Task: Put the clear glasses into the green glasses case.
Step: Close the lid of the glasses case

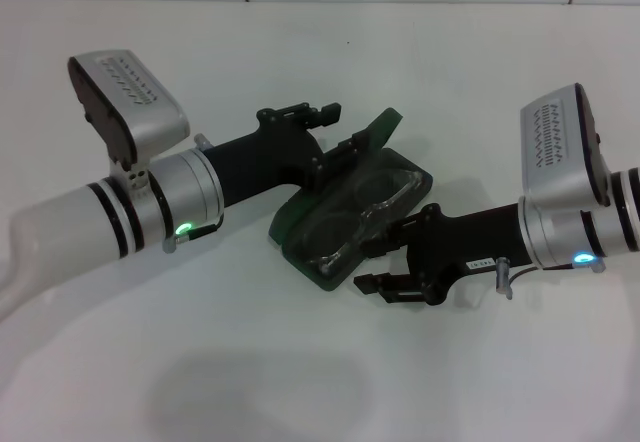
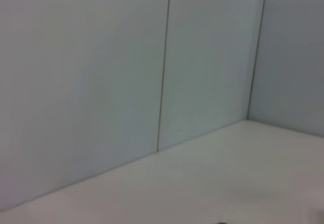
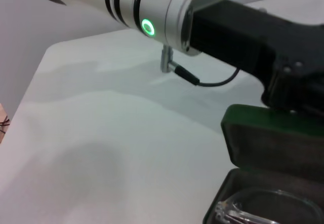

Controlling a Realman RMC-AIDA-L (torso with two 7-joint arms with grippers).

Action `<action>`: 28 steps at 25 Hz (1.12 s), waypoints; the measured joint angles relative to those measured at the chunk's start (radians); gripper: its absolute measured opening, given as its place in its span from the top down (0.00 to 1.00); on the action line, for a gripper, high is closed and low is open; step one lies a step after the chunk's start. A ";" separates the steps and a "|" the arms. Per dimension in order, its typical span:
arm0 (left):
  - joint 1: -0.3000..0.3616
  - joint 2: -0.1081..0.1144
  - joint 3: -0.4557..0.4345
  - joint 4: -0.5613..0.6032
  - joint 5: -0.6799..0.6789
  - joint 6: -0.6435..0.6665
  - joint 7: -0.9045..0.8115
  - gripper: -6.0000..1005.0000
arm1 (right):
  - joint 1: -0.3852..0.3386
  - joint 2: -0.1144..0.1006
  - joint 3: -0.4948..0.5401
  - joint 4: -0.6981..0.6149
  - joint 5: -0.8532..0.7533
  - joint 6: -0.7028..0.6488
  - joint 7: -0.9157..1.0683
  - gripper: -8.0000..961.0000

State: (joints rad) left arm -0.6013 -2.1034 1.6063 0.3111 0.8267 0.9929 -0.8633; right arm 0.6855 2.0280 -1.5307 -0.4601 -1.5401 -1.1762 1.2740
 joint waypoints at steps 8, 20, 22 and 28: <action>0.010 -0.001 0.013 -0.009 -0.013 0.021 -0.004 0.45 | -0.005 0.000 -0.002 -0.003 0.010 0.001 -0.004 0.55; -0.007 0.000 0.019 -0.016 -0.094 -0.068 0.034 0.45 | -0.006 0.000 -0.003 0.000 0.014 0.002 -0.007 0.55; -0.011 -0.002 0.043 -0.018 -0.094 -0.090 0.035 0.45 | -0.006 0.000 -0.003 0.000 0.015 0.002 -0.008 0.55; 0.002 -0.003 0.097 -0.017 -0.099 -0.063 0.030 0.45 | -0.007 0.000 -0.003 0.004 0.023 0.008 -0.009 0.55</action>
State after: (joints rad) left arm -0.5991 -2.1061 1.7037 0.2945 0.7279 0.9297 -0.8333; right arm 0.6789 2.0279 -1.5341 -0.4560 -1.5172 -1.1686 1.2654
